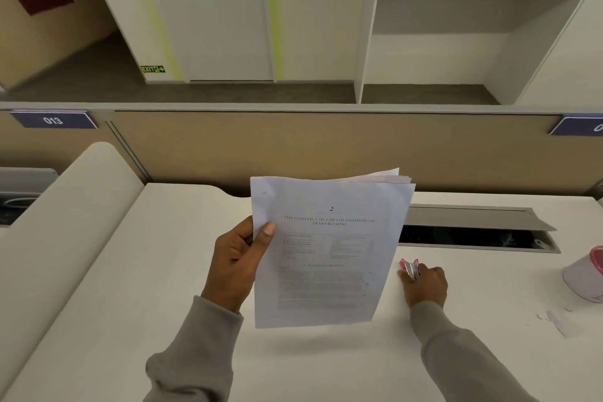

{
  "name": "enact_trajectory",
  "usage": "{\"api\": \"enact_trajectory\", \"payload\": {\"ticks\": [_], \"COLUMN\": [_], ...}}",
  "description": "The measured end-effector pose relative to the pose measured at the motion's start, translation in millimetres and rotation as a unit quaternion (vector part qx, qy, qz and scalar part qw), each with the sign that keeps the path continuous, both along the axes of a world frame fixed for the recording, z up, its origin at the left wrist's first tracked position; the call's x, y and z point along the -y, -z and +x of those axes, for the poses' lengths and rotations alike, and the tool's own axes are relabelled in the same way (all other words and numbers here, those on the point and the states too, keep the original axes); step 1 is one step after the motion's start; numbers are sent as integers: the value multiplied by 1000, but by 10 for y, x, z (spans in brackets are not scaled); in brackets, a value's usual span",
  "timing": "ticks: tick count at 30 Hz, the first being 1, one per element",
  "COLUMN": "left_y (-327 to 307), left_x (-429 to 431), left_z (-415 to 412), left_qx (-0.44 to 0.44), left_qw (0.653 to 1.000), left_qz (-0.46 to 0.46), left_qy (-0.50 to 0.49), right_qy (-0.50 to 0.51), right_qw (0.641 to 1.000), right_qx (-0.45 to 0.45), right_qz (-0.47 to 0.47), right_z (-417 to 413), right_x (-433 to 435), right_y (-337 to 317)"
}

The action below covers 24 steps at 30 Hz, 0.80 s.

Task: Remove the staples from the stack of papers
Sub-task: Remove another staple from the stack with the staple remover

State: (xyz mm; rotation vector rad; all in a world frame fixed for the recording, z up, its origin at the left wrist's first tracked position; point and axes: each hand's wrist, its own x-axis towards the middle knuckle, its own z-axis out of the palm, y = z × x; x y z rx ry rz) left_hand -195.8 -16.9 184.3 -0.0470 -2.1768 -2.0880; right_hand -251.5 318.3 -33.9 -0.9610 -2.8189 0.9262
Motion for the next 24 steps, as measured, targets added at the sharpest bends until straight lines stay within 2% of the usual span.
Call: {"api": "enact_trajectory", "payload": {"ticks": [3,6,8,10,12,14,16,21,24], "left_y": [-11,-65,-111,-157,-199,-245,-301,-385,-401], "left_x": [0,-7,-12,-21,-30,-39,-43,-59,-65], "left_z": [31,69,95,128,158,192,246,350,393], "left_qx": [2,3,-1,-10,-18,-21,-27,-32,-28], "left_qw": [1000,1000,1000,1000,1000,1000,999,999,998], "left_qz": [-6,4,9,9,6,9,15,32,40], "left_qy": [-2,-1,1,8,11,12,14,-13,-33], "right_qy": [11,14,-16,-56,-112,-161,-203,-254,-264], "right_qw": [1000,991,973,944,894,839,799,752,762], "right_qx": [-13,-125,-207,-255,-279,-262,-247,-258,-300], "right_qz": [-23,-43,-97,-203,-333,-448,-509,-550,-510], "right_z": [65,115,146,231,321,407,508,729,860], "right_x": [39,172,289,425,542,592,592,618,657], "right_y": [-87,-432,-785,-1217,-1649,-1985,-2196,-2401,-2493]}}
